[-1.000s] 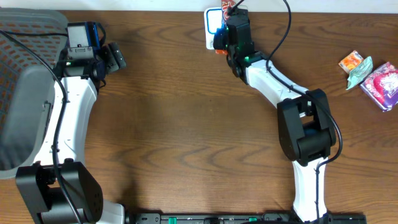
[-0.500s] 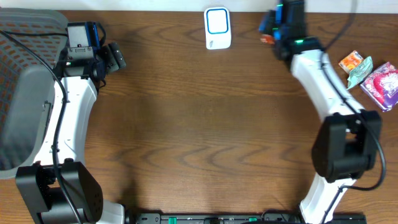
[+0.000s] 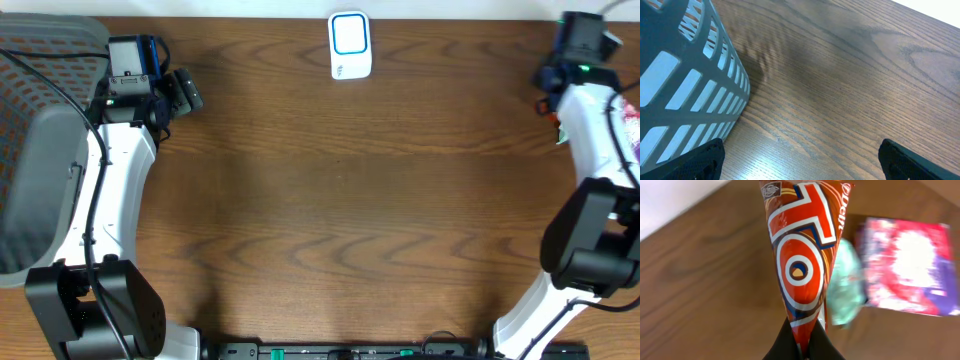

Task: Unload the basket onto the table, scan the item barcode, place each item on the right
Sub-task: 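Carry the TOP bar right toward the other items, then lower the TOP bar at the right edge and open the right gripper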

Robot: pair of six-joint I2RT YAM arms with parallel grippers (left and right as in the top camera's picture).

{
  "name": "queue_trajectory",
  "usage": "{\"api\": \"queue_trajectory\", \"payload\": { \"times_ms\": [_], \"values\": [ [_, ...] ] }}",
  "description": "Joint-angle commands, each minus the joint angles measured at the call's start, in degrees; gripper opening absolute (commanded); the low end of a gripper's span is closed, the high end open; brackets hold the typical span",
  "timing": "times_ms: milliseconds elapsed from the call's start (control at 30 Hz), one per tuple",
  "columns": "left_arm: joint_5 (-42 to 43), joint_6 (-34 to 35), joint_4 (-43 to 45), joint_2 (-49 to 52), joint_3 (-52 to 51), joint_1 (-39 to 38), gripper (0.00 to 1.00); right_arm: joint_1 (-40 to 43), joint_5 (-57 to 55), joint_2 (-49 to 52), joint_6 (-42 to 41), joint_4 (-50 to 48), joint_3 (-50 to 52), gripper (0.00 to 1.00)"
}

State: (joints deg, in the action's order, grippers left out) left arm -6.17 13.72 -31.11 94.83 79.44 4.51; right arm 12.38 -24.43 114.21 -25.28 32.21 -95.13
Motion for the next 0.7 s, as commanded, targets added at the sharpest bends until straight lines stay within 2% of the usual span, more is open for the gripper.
{"api": "queue_trajectory", "payload": {
  "times_ms": [0, 367, 500, 567, 667],
  "values": [
    [-0.52, 0.48, -0.15, 0.28, 0.28, 0.24, 0.98, 3.02, 1.01, 0.57, -1.90, 0.46, -0.44, 0.01],
    [-0.52, 0.48, -0.15, 0.28, 0.28, 0.24, 0.98, 7.67, 2.51, 3.52, -0.79, 1.25, -0.33, 0.01],
    [-0.52, 0.48, -0.15, 0.28, 0.28, 0.24, 0.98, 8.22, 2.49, 5.20, -0.13, 1.18, -0.33, 0.05],
    [-0.52, 0.48, -0.15, 0.28, 0.28, 0.24, 0.98, 8.44, 2.47, 5.97, 0.11, 1.14, -0.33, 0.13],
    [-0.52, 0.48, -0.15, 0.28, 0.28, 0.24, 0.98, 8.74, 2.40, 6.45, 0.28, 1.44, -0.33, 0.33]
  ]
}}
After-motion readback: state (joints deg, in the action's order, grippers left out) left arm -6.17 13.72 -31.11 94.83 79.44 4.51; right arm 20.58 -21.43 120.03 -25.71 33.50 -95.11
